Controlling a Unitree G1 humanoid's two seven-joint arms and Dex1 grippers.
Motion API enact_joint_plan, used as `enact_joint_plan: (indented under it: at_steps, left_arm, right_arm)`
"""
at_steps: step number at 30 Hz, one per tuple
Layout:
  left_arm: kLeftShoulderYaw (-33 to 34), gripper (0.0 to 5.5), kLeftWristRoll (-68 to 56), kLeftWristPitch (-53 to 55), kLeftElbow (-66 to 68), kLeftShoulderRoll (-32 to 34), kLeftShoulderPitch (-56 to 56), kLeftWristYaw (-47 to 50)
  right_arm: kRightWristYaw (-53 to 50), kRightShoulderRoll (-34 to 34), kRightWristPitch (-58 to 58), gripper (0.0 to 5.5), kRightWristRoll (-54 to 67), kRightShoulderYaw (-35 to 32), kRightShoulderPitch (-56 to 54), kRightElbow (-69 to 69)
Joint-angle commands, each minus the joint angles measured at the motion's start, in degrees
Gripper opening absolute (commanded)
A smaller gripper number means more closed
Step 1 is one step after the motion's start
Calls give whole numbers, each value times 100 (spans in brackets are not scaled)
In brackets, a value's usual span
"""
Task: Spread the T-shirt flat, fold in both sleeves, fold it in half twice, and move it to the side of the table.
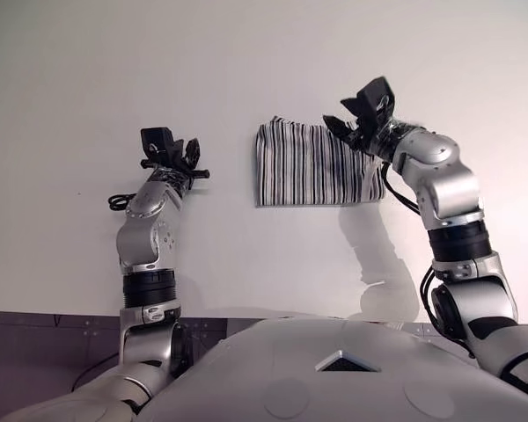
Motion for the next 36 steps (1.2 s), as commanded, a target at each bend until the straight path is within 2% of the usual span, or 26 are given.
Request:
enact_joint_plan:
  at_steps: [1, 3, 5, 7, 10, 12, 14, 17, 19, 22, 24, 29, 33, 36]
  left_arm:
    - [158, 149, -63, -7, -49, -170, -104, 174]
    - [200, 149, -84, -40, -89, -174, -262, 174]
    - [300, 149, -125, -42, -197, -192, -335, 214]
    - [444, 149, -177, 10, -322, -256, -361, 347]
    - [603, 149, -216, 6, -499, -383, -330, 593]
    - [568, 149, -152, -76, -439, -473, -351, 682]
    - [527, 149, -95, -236, -340, -599, -398, 761]
    - [430, 149, 0, -433, -225, -663, -476, 793]
    - [415, 149, 36, -578, -219, -687, -483, 802]
    - [473, 149, 147, -883, -446, -870, -320, 1032]
    - [400, 149, 327, -1077, -559, -936, -318, 1210]
    - [179, 149, 909, -1684, -63, -901, -900, 1493]
    - [152, 149, 902, -1757, 569, -765, -1857, 1379]
    - [18, 149, 765, -1609, 668, -722, -2155, 1049]
  right_arm:
    - [78, -262, 280, 230, -588, 933, 415, 193]
    - [-595, 49, 774, 230, -805, 719, 239, 1065]
    - [-1164, 348, 1279, 230, -662, 115, 4, 1693]
    - [-2231, 718, 1645, 230, -247, -1224, -445, 2356]
    - [-4339, 768, 1181, 230, 337, -3331, -1340, 3815]
    - [-5072, 550, 694, 230, 577, -4038, -1745, 4576]
    - [-5542, 446, 179, 230, 677, -4416, -2036, 5046]
    - [-5648, 460, -419, 230, 599, -4403, -2311, 5320]
    - [-5274, 454, -1120, 230, 28, -3654, -2336, 4782]
    - [-4472, 535, -2106, 230, -1057, -2031, -2096, 3633]
    - [-4239, 642, -2297, 230, -1340, -1532, -1815, 3093]
    - [-4285, 988, -2392, 230, -1582, -1202, -1149, 2614]
    - [-4816, 1453, -2716, 230, -1891, -1002, -1052, 2513]
    - [-4970, 1853, -2846, 287, -1840, -945, -800, 2307]
